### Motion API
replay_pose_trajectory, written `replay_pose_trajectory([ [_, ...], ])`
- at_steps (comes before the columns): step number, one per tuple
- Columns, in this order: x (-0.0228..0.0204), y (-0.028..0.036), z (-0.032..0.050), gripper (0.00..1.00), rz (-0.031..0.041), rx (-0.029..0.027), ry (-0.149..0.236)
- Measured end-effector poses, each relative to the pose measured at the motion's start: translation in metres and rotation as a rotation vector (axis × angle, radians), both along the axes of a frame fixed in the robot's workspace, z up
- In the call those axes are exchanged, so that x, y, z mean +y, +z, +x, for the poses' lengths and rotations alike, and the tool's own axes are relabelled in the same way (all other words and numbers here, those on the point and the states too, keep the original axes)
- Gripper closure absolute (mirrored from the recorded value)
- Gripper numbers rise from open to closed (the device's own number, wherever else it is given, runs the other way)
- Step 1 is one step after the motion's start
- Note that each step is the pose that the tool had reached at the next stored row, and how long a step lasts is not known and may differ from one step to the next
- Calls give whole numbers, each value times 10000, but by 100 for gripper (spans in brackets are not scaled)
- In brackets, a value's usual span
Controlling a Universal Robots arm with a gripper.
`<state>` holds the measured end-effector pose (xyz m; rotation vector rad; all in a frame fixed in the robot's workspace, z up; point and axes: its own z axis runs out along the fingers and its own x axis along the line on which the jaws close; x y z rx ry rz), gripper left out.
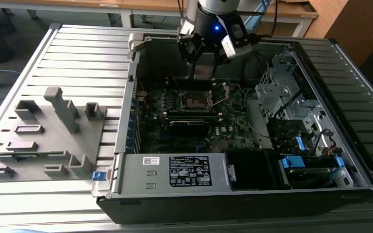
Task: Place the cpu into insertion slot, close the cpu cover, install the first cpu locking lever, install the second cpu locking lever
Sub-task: 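Place the cpu into insertion slot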
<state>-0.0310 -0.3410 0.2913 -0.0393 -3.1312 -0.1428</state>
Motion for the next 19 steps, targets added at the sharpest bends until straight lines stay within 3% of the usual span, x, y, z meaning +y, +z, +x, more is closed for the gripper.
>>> replay_pose_trajectory([
  [6, 0, -102, -7, 46, 1, -5, 1],
  [16, 0, -107, -7, 46, 0, -5, -9],
  [19, 0, -113, -8, 46, 0, -5, -361],
])
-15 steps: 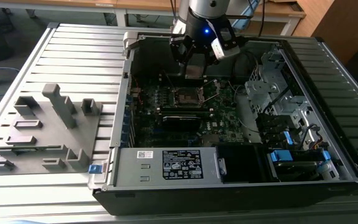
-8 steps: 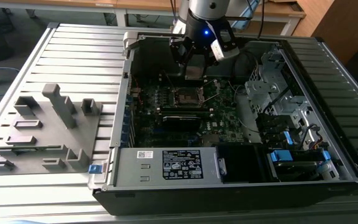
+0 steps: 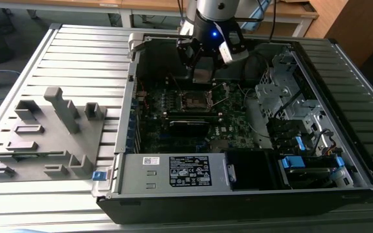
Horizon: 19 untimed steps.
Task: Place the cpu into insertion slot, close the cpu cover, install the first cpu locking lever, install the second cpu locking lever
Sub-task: 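Place the cpu into insertion slot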
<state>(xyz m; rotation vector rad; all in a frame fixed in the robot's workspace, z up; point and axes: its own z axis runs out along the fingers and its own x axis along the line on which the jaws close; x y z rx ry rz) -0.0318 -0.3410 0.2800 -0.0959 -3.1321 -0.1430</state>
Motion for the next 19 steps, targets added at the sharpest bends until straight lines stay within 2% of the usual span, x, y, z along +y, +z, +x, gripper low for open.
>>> replay_pose_trajectory([
  [17, 0, -48, 0, 46, -2, 1, -3085],
  [19, 0, -48, 0, 46, -1, 1, -3182],
])
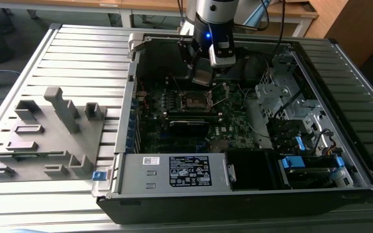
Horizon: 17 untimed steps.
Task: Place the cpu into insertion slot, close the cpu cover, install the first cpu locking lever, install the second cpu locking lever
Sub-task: 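Place the cpu into insertion slot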
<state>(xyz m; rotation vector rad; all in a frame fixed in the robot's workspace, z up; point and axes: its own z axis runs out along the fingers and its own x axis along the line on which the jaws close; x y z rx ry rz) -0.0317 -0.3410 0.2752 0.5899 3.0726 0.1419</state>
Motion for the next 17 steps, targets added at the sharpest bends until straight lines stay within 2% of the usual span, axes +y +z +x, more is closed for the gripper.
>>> replay_pose_trajectory([
  [8, 0, -1, 0, 46, 2, -1, -107],
  [17, 0, -4, 0, 46, 2, -2, -1717],
])
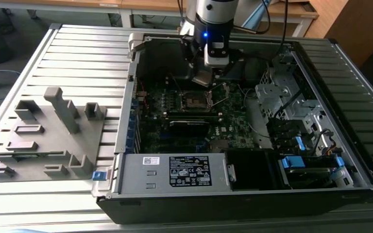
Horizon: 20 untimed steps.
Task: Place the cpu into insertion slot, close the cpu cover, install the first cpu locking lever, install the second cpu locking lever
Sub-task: 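Place the cpu into insertion slot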
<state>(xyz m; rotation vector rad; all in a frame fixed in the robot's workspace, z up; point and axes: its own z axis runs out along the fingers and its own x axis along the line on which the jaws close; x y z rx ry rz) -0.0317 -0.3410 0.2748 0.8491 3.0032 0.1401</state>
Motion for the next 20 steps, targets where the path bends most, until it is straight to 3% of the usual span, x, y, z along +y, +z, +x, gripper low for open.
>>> replay_pose_trajectory([
  [20, 0, -38, 0, 46, -1, 1, -3641],
])
